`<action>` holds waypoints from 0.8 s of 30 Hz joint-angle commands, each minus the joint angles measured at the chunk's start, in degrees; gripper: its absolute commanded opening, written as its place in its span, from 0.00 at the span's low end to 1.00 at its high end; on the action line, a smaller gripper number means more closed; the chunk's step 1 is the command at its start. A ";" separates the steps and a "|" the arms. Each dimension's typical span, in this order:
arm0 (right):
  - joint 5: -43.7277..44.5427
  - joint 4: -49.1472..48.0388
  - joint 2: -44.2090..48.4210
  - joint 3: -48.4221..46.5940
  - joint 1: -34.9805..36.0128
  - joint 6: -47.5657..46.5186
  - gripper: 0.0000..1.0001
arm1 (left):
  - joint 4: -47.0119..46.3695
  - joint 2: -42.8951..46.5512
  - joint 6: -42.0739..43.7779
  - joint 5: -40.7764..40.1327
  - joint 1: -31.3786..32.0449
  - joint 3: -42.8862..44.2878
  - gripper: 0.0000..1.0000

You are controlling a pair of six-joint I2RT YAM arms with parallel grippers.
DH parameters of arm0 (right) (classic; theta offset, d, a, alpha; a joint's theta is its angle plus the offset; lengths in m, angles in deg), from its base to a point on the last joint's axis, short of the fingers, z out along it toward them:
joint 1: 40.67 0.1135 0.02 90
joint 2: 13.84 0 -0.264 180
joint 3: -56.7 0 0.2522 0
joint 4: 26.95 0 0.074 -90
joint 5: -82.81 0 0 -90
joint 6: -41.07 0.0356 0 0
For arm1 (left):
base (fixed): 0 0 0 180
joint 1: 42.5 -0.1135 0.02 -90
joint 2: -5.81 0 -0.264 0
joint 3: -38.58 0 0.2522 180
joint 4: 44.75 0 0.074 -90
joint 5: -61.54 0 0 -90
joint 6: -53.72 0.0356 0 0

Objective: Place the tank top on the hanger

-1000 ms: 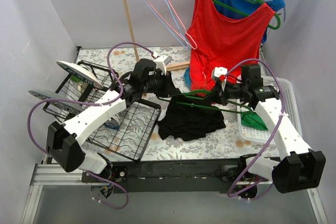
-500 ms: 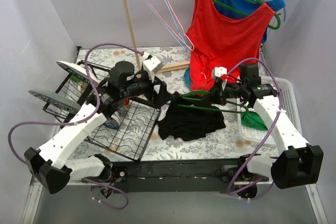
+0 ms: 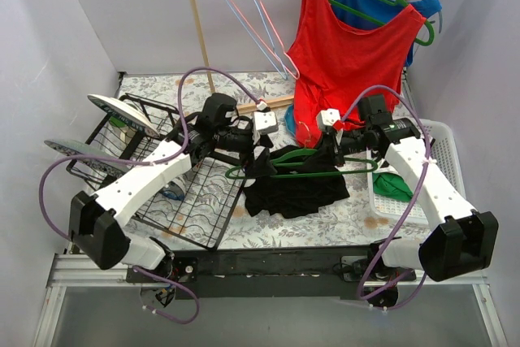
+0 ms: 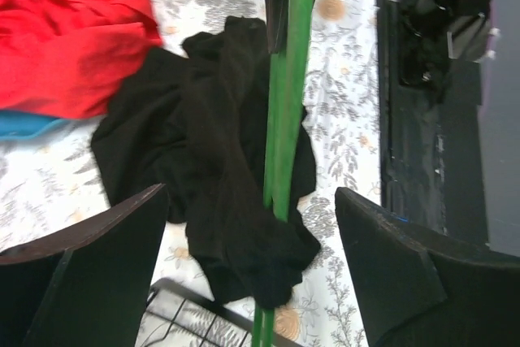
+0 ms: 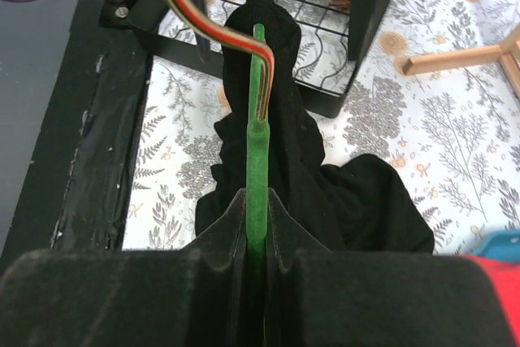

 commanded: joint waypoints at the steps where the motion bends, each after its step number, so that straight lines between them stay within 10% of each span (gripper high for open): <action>1: -1.91 1.89 -1.10 -3.63 1.79 -1.58 0.01 | 0.63 -2.05 0.69 9.49 0.45 4.21 0.80; 13: -2.53 4.52 -3.30 -5.65 2.67 -3.25 0.01 | 0.01 -6.71 -4.77 12.23 1.42 5.09 0.46; 18: -2.88 5.49 -4.00 -6.45 2.76 -3.34 0.01 | -2.09 -6.27 -6.70 10.13 1.77 3.86 0.00; 22: -1.31 4.79 -4.35 -6.97 2.76 -1.59 0.01 | -4.38 -5.13 -12.39 1.99 1.86 2.63 0.00; 24: 2.37 2.60 -4.35 -7.59 2.67 3.15 0.25 | -4.56 -3.90 -14.34 -1.64 1.77 1.14 0.00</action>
